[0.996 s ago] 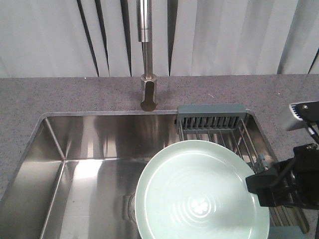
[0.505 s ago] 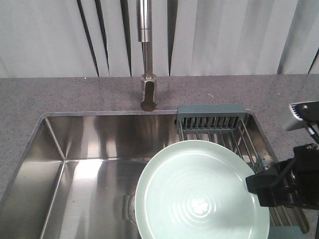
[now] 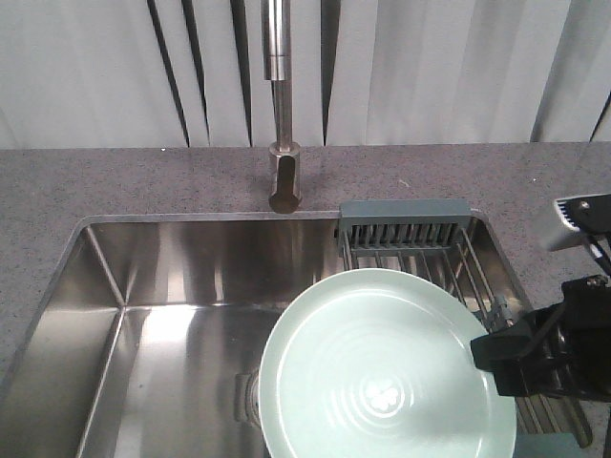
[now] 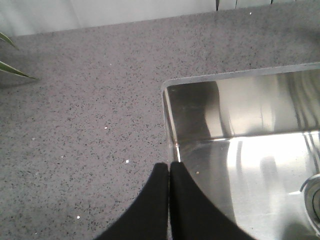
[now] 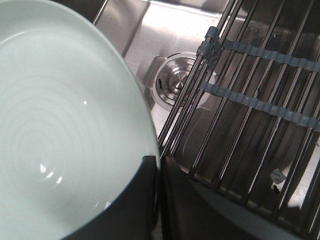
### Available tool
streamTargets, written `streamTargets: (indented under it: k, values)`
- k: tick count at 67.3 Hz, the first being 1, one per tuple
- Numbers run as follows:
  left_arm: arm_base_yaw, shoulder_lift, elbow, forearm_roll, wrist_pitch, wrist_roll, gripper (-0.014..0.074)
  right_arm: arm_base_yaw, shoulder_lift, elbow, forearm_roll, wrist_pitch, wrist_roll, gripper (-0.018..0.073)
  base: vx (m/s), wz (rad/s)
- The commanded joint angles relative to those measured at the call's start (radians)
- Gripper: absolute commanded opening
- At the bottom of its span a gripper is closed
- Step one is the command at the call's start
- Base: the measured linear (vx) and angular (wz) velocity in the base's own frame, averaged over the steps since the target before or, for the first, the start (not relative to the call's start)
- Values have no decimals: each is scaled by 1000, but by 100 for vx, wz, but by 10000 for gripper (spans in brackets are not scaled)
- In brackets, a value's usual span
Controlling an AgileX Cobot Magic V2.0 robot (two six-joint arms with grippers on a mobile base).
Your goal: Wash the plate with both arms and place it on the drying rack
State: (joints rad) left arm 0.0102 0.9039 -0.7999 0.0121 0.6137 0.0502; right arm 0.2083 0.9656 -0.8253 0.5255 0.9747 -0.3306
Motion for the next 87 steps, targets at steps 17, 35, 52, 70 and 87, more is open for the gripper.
streamTargets:
  k: [17, 35, 52, 70, 87]
  values:
    - [-4, 210, -114, -18, -45, 13, 251, -1, -13, -26, 36, -37, -11, -4, 0, 0]
    - [-4, 396, -264, -335, 80, 358, 654, -1, -13, -26, 36, -37, -11, -4, 0, 0]
    - [-4, 562, -367, -778, 168, 892, 682, -1, -13, -26, 36, -37, -11, -4, 0, 0]
    - [-11, 701, -478, -1037, 236, 1287, 659, -1, -13, -26, 36, -37, -11, -4, 0, 0]
    - [-66, 832, -629, -1059, 285, 1435, 659, -1, -13, -26, 36, -37, -11, -4, 0, 0]
